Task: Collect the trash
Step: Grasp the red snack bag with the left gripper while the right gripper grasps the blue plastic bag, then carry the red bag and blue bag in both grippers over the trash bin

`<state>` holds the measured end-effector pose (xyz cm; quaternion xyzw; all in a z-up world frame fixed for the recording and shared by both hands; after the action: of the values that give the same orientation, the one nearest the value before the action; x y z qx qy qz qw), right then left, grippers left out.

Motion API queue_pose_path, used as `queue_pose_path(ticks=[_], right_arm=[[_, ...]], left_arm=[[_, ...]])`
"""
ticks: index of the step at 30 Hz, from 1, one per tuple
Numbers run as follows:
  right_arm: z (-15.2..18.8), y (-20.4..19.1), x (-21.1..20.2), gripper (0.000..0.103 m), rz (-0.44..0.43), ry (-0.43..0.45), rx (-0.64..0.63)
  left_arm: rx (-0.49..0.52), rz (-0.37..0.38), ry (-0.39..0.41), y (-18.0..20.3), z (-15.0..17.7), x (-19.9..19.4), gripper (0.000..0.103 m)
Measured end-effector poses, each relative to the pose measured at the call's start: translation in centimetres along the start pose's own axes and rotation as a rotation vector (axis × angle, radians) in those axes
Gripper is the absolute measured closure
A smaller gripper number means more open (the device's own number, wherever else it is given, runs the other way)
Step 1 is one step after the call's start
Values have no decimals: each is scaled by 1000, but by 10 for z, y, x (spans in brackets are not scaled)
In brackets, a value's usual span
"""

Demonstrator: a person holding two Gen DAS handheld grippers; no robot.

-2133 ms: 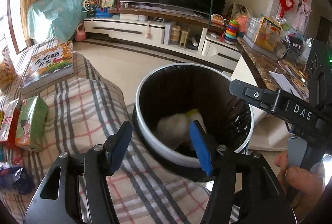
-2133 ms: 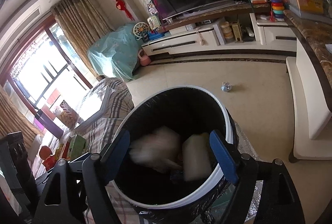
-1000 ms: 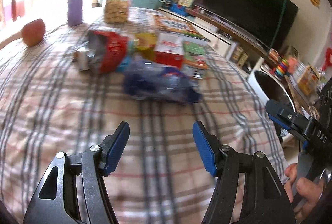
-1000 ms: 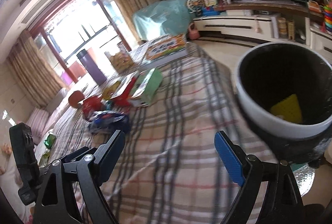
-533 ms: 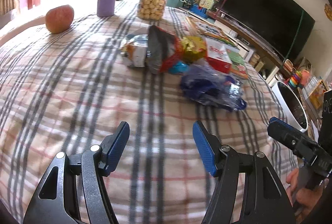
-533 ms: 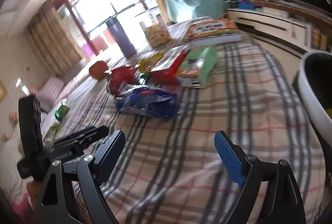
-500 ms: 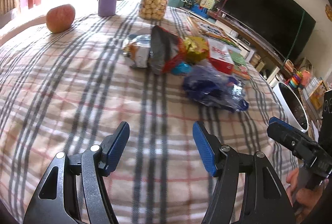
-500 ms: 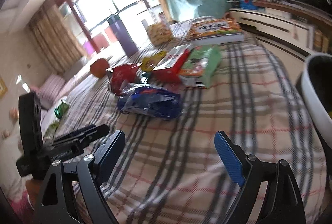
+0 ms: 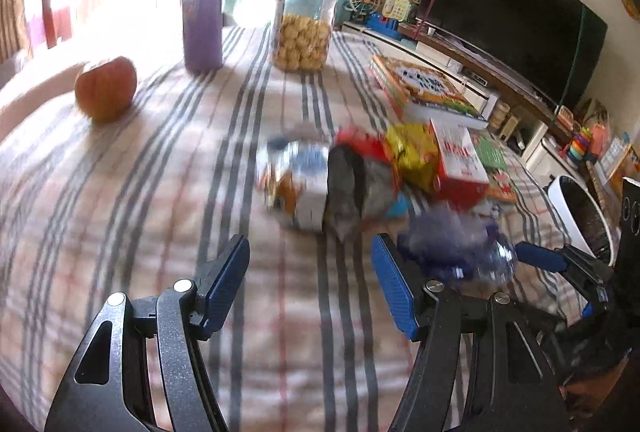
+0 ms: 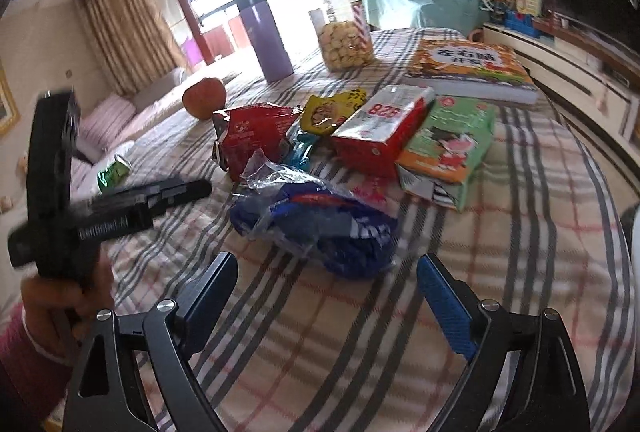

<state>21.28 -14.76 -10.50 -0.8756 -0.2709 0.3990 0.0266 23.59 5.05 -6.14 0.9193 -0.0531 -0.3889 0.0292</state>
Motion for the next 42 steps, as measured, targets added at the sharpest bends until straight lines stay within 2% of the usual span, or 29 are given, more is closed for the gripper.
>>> queue_pose_path(ticks=[7, 8, 9, 10, 12, 14, 16, 20, 31, 37, 38, 39, 40, 41, 42], right_arm=[[-12, -7, 18, 11, 13, -32, -84], [-13, -7, 21, 11, 13, -36, -88], [-13, -7, 23, 11, 6, -40, -85], [-13, -8, 24, 12, 6, -43, -82], [-12, -8, 26, 24, 15, -46, -75], [-11, -4, 27, 53, 18, -56, -49], [-8, 2, 24, 61, 13, -56, -10], [-1, 12, 6, 66, 1, -17, 56], [27, 38, -45, 68, 5, 38, 164], [40, 56, -61, 68, 37, 47, 219], [41, 58, -61, 63, 35, 39, 226], [42, 59, -60, 62, 31, 33, 237], [42, 61, -59, 54, 21, 24, 250], [41, 61, -58, 37, 23, 18, 252], [39, 61, -57, 30, 44, 22, 239]], left_arm=[[98, -40, 14, 9, -23, 18, 39], [105, -32, 14, 11, -24, 21, 43], [108, -26, 15, 12, -25, 22, 56], [116, -19, 12, 15, -24, 23, 63], [134, -10, 6, 19, -23, 26, 87], [139, 1, 8, 23, -21, 25, 96], [143, 14, 22, 26, -19, 20, 100], [134, 42, 34, 33, -11, 9, 102], [101, 124, 32, 53, 21, -19, 102], [106, 168, 36, 68, 29, -34, 102], [108, 168, 37, 69, 30, -34, 102], [112, 168, 37, 72, 32, -34, 102], [113, 169, 34, 73, 33, -34, 102], [112, 169, 32, 73, 33, -34, 102], [110, 170, 29, 74, 34, -33, 102]])
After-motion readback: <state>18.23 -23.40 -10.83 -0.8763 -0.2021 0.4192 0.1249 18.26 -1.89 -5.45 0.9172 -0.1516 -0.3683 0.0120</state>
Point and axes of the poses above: each gripper's, at about its wrist camera, not at the fingertips, and x roughly the way its jaws point, y to its right, z to its underside, the point moved 3 cm from there along x, roughly the way its jaws point, and after that the axes turned 2 degrees about x, right-handed, at the moved point
